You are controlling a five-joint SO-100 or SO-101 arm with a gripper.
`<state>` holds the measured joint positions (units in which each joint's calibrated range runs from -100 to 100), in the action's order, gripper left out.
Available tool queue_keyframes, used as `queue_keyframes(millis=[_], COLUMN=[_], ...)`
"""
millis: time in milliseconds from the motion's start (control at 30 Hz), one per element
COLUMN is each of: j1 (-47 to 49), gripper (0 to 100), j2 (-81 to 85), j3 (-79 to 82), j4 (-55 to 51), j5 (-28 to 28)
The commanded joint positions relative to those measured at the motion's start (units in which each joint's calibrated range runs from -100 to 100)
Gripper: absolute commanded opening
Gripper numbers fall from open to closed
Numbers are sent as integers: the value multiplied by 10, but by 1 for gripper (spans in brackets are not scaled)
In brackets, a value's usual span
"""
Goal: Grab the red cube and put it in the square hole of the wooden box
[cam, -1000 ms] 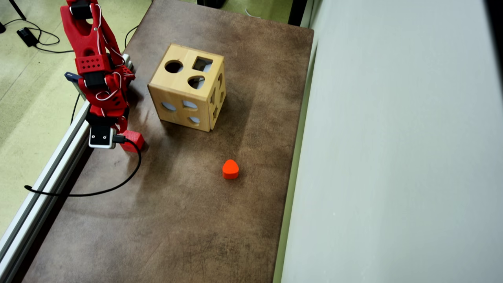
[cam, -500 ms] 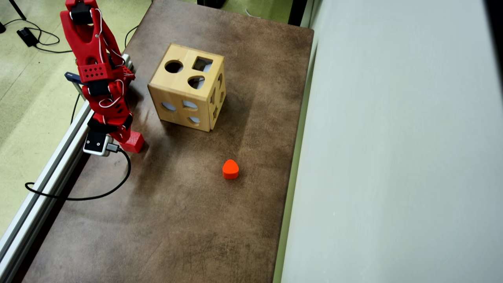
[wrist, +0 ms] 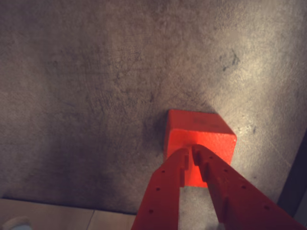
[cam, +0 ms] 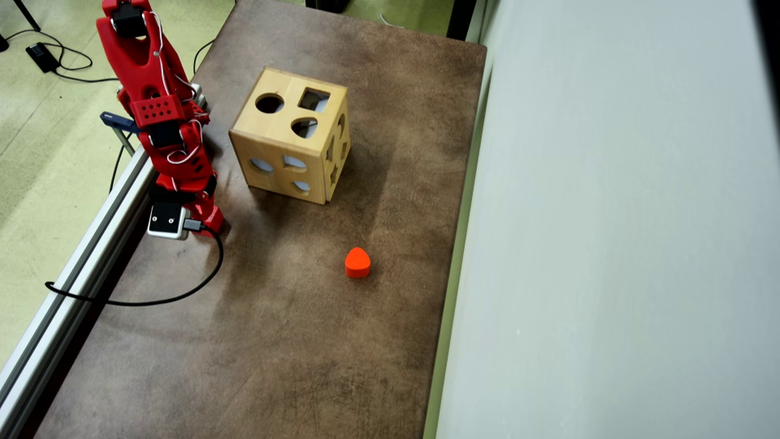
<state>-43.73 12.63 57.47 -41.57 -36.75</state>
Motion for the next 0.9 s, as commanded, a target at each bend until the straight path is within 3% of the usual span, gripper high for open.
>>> queue_keyframes(millis=[0,300,600,867], j1=[-1,-5,-42,-77], gripper=[2,3,4,31], j2=[9,13,16,14], j3=[8,8,-68,-97], j4=[-4,-8,-130,-185], j5=[2,1,0,-2])
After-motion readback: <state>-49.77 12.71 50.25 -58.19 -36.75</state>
